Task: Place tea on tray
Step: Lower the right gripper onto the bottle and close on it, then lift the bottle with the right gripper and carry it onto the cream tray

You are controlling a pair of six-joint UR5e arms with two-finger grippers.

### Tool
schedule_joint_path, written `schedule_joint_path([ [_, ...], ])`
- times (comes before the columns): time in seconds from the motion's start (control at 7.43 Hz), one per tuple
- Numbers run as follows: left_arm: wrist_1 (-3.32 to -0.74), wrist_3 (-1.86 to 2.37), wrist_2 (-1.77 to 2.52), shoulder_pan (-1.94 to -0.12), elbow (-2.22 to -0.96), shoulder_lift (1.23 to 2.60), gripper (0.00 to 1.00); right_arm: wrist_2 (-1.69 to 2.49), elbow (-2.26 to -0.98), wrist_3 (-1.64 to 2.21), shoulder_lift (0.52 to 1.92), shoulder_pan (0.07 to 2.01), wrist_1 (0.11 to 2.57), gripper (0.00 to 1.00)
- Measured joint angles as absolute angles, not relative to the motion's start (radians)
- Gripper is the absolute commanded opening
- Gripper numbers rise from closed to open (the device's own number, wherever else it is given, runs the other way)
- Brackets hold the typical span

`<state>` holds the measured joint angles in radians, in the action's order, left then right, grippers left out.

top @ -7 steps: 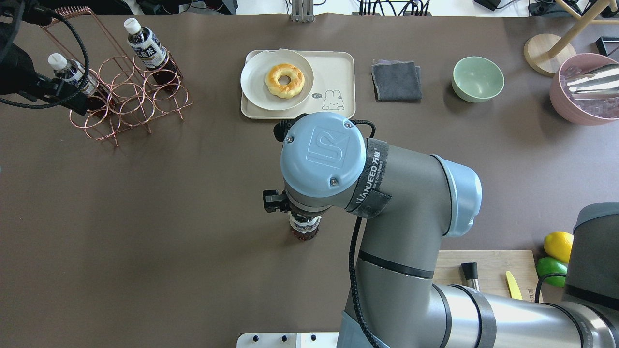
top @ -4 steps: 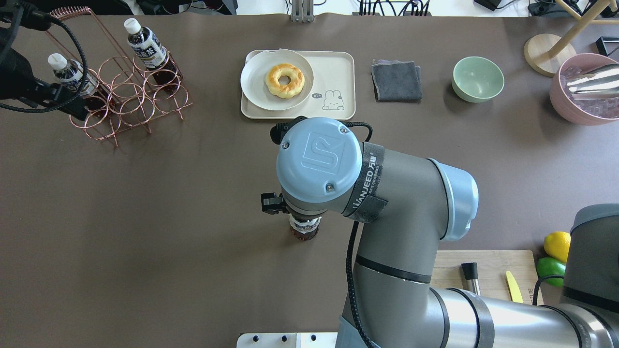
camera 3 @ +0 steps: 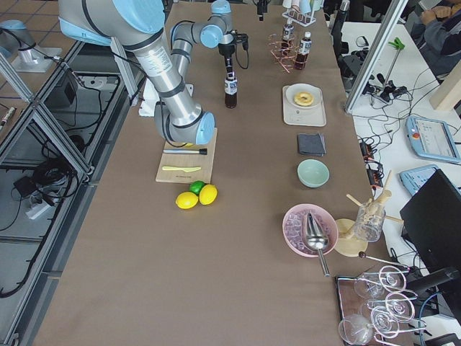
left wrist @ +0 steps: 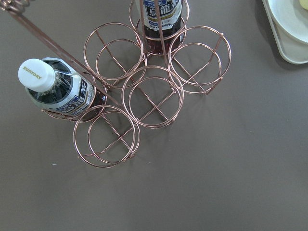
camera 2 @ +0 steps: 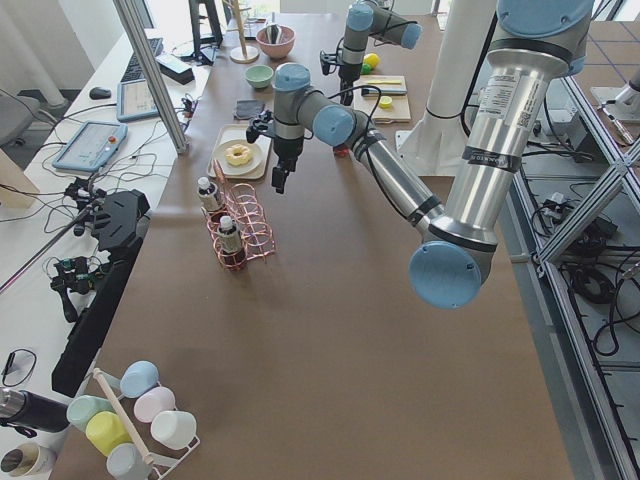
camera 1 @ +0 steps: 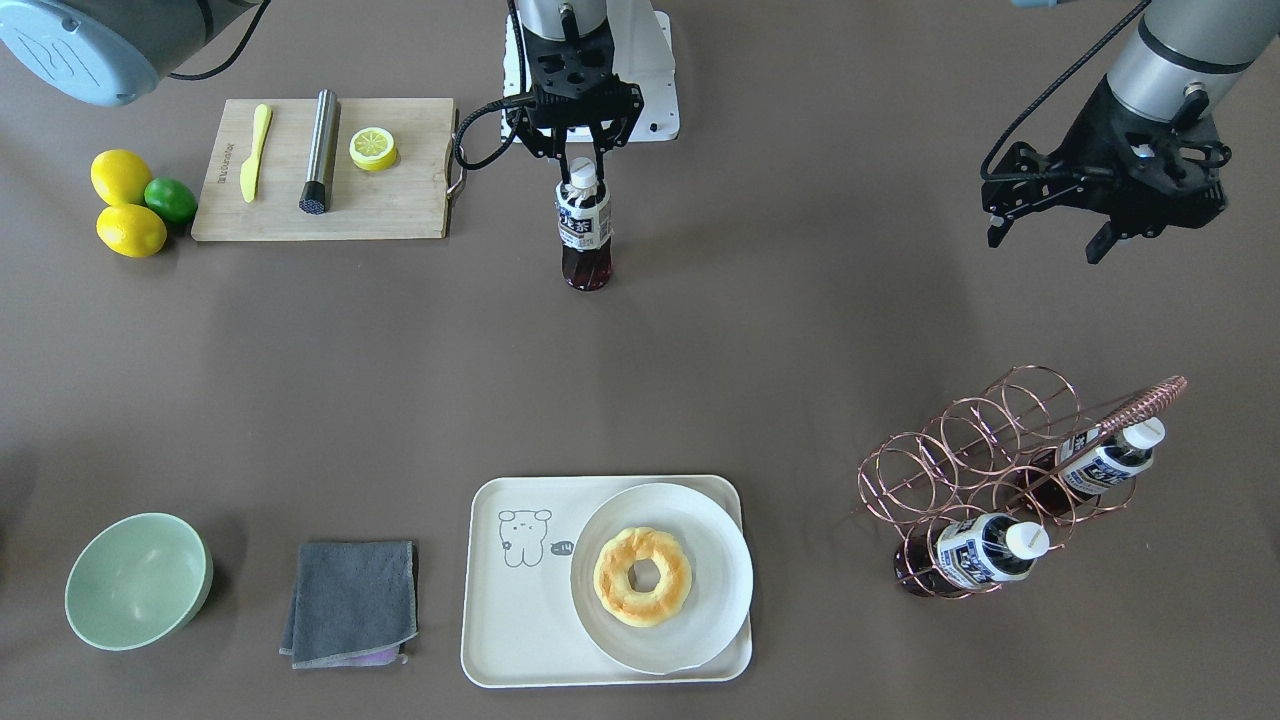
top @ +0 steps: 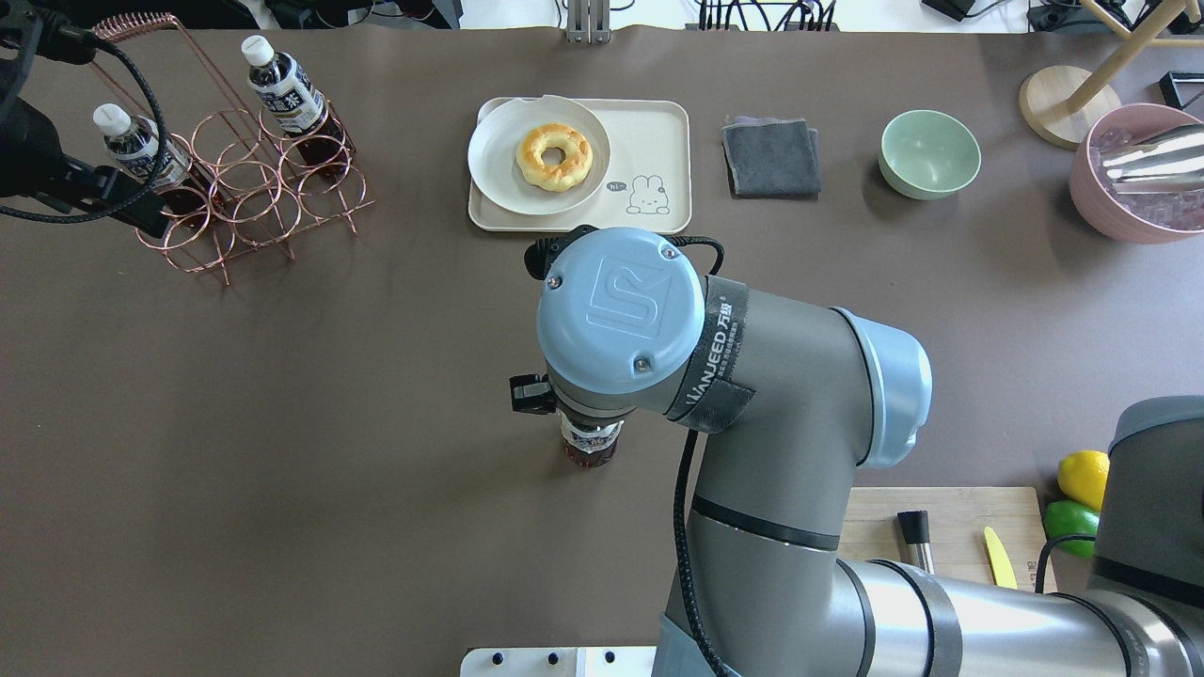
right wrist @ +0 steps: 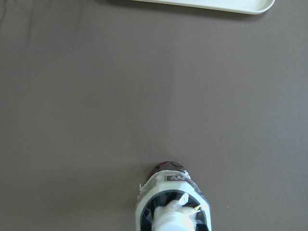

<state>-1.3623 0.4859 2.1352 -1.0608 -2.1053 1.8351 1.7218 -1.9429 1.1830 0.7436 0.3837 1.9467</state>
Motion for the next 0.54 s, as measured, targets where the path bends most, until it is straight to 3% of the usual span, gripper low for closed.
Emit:
schedule_joint_path([
  [0.54, -1.451, 0.339, 2.167, -1.187, -2.099, 1.693, 0.97, 1.794, -1.944, 1.107, 0.709, 0.529, 1.966, 0.0],
])
